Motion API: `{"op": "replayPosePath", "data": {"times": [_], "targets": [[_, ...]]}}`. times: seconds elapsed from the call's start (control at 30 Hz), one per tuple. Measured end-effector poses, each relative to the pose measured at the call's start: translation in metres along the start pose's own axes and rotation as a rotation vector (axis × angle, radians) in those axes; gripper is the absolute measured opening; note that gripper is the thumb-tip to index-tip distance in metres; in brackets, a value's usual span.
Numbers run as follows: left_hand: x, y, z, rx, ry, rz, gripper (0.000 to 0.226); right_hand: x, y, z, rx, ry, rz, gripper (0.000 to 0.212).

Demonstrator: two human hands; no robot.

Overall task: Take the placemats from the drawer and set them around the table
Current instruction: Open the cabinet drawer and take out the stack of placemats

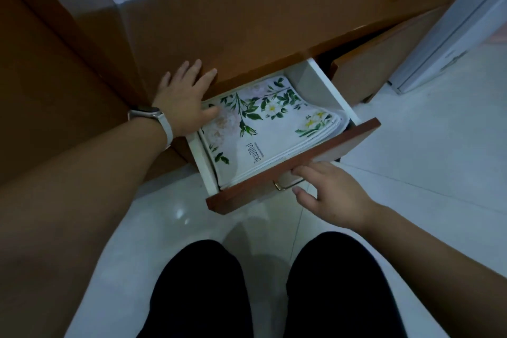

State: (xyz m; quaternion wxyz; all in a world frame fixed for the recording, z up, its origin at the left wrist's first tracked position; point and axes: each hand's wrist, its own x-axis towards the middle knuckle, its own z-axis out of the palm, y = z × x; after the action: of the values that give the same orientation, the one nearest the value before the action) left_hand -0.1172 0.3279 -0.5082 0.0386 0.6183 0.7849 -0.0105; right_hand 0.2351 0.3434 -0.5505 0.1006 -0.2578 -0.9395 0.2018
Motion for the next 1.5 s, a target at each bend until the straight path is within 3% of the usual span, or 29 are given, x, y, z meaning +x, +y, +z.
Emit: {"op": "replayPosePath", "data": {"times": [0.33,0.63,1.17,1.5], "targets": [[-0.072,0.073,-0.092,-0.245,-0.235,-0.073,0.073,0.005,-0.036,-0.144,0.065,-0.177,0.313,0.036],[-0.1,0.117,-0.164,-0.53,-0.345,-0.242,0.066,0.024,-0.043,-0.237,0.132,-0.261,0.402,0.041],[-0.06,0.13,-0.064,-0.832,-0.526,-0.455,0.055,0.077,0.022,-0.16,0.171,-0.388,0.801,0.028],[-0.046,0.142,-0.025,-0.921,-0.654,-0.493,0.061,0.103,0.046,-0.123,-0.021,-0.56,0.859,0.026]]}}
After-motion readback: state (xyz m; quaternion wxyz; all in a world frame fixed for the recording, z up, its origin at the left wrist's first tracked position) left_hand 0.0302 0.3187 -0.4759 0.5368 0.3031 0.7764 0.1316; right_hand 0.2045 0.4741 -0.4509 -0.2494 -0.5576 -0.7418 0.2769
